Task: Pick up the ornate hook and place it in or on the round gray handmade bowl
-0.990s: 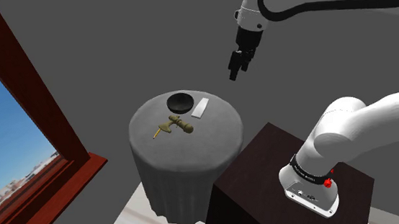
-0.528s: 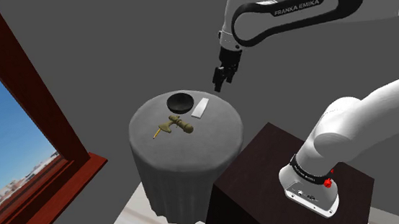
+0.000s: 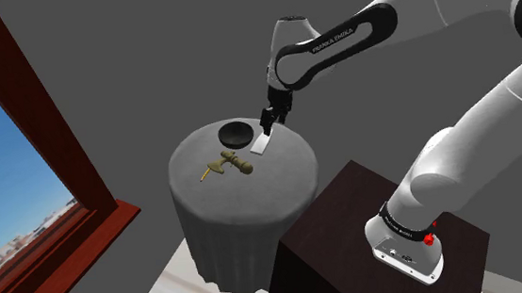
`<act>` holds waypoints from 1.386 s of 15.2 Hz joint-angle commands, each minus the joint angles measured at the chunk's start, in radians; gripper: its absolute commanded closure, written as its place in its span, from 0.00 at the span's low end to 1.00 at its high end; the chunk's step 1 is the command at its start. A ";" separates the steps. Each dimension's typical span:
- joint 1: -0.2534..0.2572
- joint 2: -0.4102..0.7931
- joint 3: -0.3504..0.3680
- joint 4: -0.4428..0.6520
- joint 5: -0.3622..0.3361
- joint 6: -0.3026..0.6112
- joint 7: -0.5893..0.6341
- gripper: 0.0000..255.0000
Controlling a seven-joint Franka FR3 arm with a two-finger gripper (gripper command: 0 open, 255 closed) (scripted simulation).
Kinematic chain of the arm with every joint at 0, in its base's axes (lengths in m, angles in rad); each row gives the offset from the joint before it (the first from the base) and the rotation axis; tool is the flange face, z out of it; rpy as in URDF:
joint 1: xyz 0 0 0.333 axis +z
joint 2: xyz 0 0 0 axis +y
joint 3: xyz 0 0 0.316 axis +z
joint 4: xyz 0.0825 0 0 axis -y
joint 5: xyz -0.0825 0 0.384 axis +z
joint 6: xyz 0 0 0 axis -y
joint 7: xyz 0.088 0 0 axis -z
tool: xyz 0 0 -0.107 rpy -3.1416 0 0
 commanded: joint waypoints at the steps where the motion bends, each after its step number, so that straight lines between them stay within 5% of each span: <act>1: 0.000 0.089 0.003 0.040 -0.003 0.049 0.002 0.00; 11: 0.005 0.496 0.001 0.248 -0.023 0.236 0.008 0.00; 21: 0.019 0.871 -0.010 0.556 -0.038 0.293 0.013 0.00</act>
